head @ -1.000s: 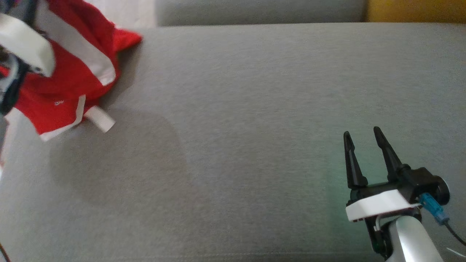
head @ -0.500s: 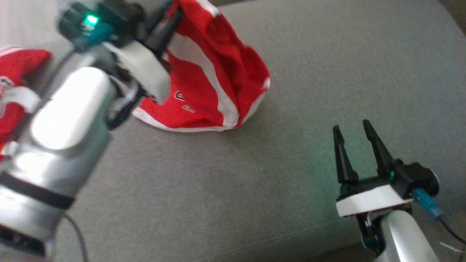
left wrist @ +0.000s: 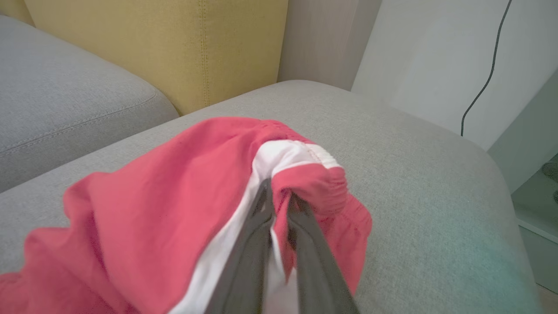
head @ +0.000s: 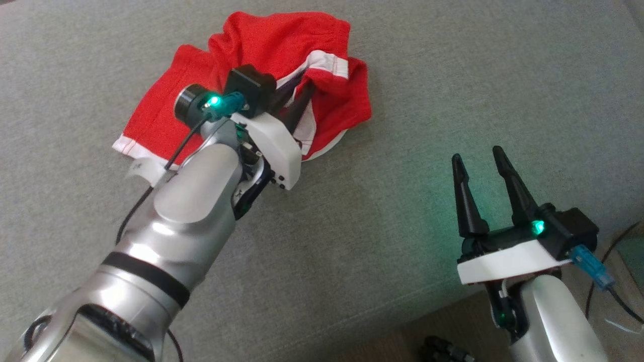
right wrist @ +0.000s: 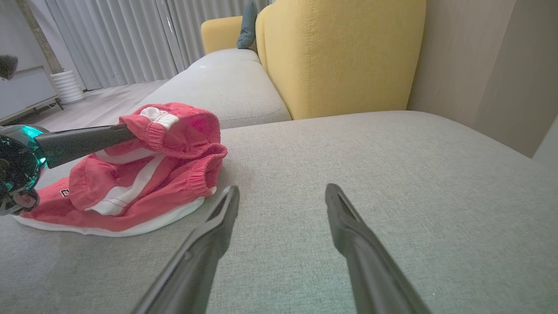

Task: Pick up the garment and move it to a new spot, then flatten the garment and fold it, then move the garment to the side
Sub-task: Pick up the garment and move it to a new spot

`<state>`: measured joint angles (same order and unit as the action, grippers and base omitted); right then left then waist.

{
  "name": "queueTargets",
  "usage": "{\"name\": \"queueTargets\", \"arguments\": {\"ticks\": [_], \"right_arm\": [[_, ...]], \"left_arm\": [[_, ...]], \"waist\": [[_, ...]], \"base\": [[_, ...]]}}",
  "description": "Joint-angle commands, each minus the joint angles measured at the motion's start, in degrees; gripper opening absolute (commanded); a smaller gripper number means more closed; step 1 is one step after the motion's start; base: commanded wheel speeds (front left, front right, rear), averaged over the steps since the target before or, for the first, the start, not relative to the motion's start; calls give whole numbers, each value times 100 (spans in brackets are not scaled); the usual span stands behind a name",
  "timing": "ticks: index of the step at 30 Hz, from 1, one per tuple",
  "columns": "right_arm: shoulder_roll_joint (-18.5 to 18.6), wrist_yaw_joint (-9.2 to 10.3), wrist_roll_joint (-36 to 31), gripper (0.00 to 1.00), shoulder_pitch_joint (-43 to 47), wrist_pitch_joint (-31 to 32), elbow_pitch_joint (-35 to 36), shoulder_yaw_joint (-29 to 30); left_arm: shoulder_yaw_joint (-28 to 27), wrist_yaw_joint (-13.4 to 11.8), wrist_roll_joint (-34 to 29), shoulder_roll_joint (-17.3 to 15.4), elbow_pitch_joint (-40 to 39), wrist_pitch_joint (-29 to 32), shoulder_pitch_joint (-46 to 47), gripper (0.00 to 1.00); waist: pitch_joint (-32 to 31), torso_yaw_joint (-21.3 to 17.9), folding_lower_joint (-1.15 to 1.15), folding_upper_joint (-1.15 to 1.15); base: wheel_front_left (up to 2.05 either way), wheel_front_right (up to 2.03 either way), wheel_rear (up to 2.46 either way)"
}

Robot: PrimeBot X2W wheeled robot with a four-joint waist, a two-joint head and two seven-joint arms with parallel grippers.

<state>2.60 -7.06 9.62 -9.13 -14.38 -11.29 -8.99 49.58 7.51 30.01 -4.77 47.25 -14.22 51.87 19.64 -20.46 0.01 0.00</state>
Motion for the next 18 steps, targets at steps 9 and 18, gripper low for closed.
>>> {"name": "queueTargets", "arguments": {"ticks": [9,18], "right_arm": [[28,-43,-59,100,-162,-62,94,41],[28,-43,-276,100,-45,-62,25,421]], "left_arm": [[-525,-134,-244,101,-737,-76,-42,100],[-1413,-480,-550,25,-1662,-77,-1198,100]], "waist": [[-324,516,-1,0],[-925,1073,-1,0]], "base": [[0,0,0],[0,0,0]]}}
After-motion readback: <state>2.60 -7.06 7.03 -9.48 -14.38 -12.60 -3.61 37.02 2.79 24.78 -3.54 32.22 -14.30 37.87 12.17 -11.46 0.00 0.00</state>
